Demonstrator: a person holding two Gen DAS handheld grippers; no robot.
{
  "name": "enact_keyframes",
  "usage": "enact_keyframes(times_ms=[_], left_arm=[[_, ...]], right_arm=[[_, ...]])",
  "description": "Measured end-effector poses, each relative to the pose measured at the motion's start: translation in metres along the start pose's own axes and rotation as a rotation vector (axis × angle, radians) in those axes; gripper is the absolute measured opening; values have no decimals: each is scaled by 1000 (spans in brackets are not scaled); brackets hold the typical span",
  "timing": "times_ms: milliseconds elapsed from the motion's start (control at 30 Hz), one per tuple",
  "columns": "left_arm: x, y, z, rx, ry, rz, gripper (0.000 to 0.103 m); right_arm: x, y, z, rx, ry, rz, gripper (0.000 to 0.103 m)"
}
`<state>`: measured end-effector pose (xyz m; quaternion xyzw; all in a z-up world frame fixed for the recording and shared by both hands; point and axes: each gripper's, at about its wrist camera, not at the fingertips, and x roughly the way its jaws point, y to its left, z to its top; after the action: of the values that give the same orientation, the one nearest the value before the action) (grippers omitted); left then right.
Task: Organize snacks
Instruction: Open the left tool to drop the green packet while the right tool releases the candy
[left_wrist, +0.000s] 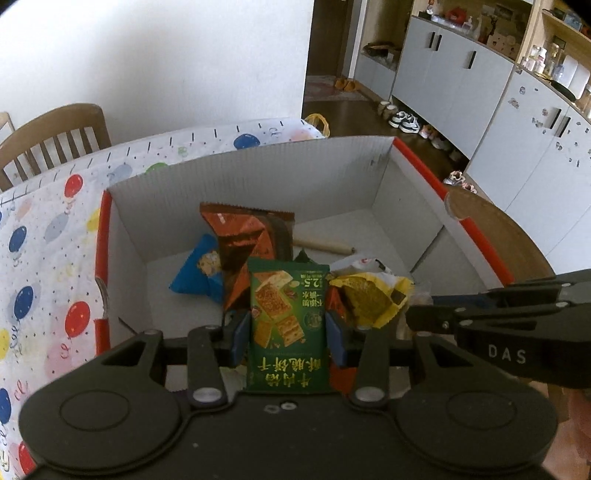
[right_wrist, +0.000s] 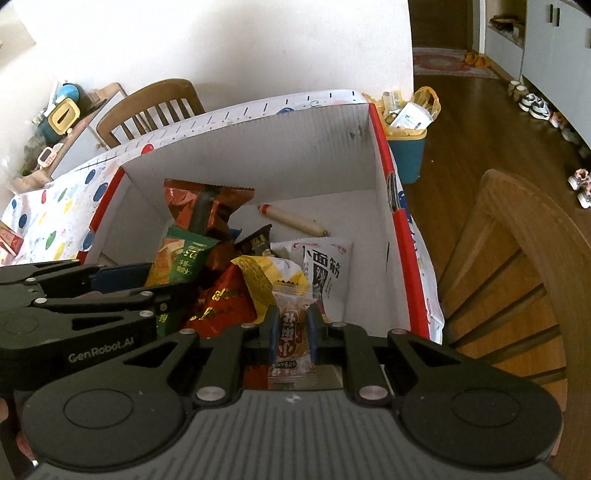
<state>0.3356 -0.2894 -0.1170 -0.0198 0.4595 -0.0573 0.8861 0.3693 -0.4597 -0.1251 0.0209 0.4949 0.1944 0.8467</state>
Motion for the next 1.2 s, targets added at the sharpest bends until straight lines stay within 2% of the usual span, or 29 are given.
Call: enact_keyframes(times_ms=[400,467,533,567,667,700,733,967,1067,1200], left_arm=[[-2,1,0,-18,2,-3,45],[-3,4,-1,-24,1,-9,54],[-7,7,-2,-35,-20,-7,73],[-10,8,-2,-35,-31,-4,75],[-18,10,-3,-25,-45,-5,76],[-20,11,-4,-23,-49,-7,78],[-23,12,-4,-20,-54,-9,81],[-50,17,-10,12,-112,-17,87],[-62,20,-12,30,-138,-18,90],[-79,25,-16,46,-177,-18,93]], right_arm=[[-5,4,-4,-16,-18,-17,16],[-6,5,-6,-15,-23,-20,17],[-7,7,-6,-14,-26,-14,18],[-9,8,-7,-18,-30,-16,18],[-14,11,-8,-29,-50,-24,35],[-18,12,-8,-28,-62,-26,47],[-21,13,-9,-28,-73,-26,54],[-44,22,-14,-34,-133,-14,57],[-54,28,-16,-40,-163,-12,68],[-68,38,-19,-54,-203,-9,70]])
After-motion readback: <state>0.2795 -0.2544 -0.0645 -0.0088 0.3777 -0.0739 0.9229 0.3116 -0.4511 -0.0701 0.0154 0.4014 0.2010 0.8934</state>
